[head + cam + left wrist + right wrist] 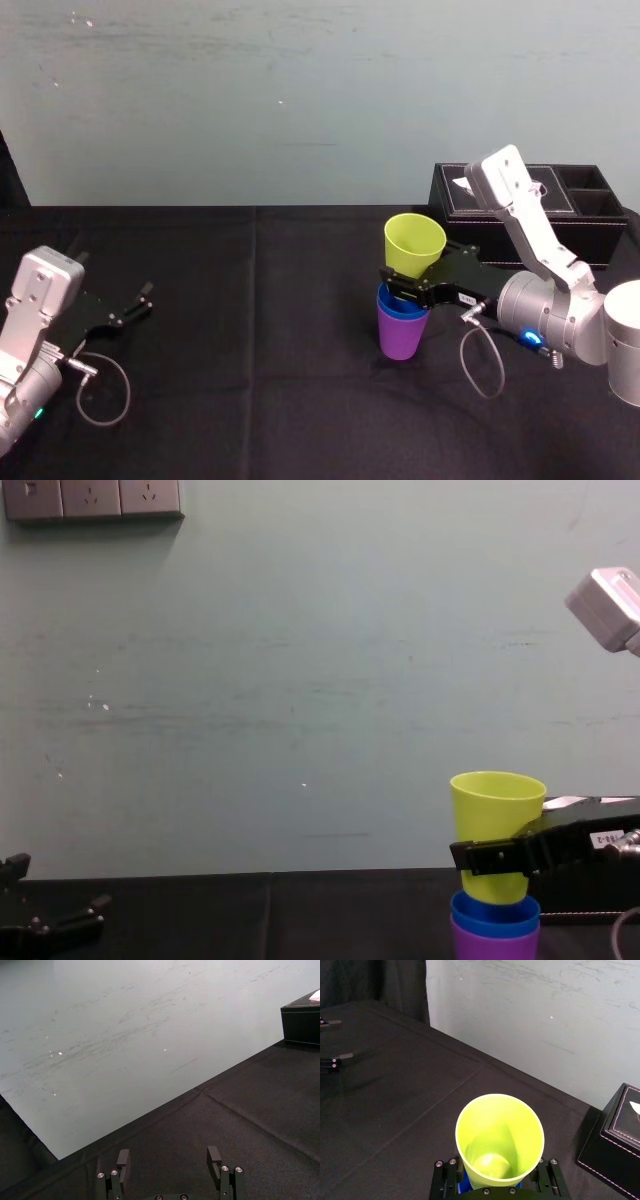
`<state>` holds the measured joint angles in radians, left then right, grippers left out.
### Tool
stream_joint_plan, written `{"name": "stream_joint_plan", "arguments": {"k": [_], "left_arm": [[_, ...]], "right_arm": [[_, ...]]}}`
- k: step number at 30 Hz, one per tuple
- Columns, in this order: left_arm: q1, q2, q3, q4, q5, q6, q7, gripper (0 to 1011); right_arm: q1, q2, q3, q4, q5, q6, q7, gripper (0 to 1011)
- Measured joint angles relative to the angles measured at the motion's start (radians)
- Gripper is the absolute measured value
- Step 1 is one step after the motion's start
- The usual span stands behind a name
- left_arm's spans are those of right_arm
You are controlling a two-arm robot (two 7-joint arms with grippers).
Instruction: Stack the three plastic cups sequentially using one hand.
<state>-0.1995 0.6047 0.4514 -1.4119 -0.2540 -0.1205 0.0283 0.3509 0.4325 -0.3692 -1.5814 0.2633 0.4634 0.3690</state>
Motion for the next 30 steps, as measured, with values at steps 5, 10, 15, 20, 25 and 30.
{"name": "stream_joint_plan", "arguments": {"k": [5, 10, 15, 20, 25, 30], "left_arm": [[0.0, 0.0, 0.0, 0.0, 0.0, 0.0, 0.0, 1000], [0.0, 0.0, 0.0, 0.0, 0.0, 0.0, 0.0, 1000], [0.0, 0.0, 0.0, 0.0, 0.0, 0.0, 0.0, 1000], [0.0, 0.0, 0.0, 0.0, 0.0, 0.0, 0.0, 1000], [0.0, 0.0, 0.0, 0.0, 0.0, 0.0, 0.0, 1000], [0.0, 0.0, 0.0, 0.0, 0.0, 0.0, 0.0, 1000]], "right_arm": [[0.003, -0.002, -0.005, 0.007, -0.004, 0.003, 0.001, 705], [0.007, -0.003, -0.009, 0.013, -0.007, 0.006, 0.003, 705], [0.012, -0.006, -0.014, 0.021, -0.012, 0.01, 0.007, 705], [0.016, -0.008, -0.018, 0.032, -0.017, 0.013, 0.008, 705], [0.021, -0.013, -0.02, 0.045, -0.02, 0.015, 0.009, 705], [0.024, -0.017, -0.022, 0.055, -0.023, 0.016, 0.011, 705]]}}
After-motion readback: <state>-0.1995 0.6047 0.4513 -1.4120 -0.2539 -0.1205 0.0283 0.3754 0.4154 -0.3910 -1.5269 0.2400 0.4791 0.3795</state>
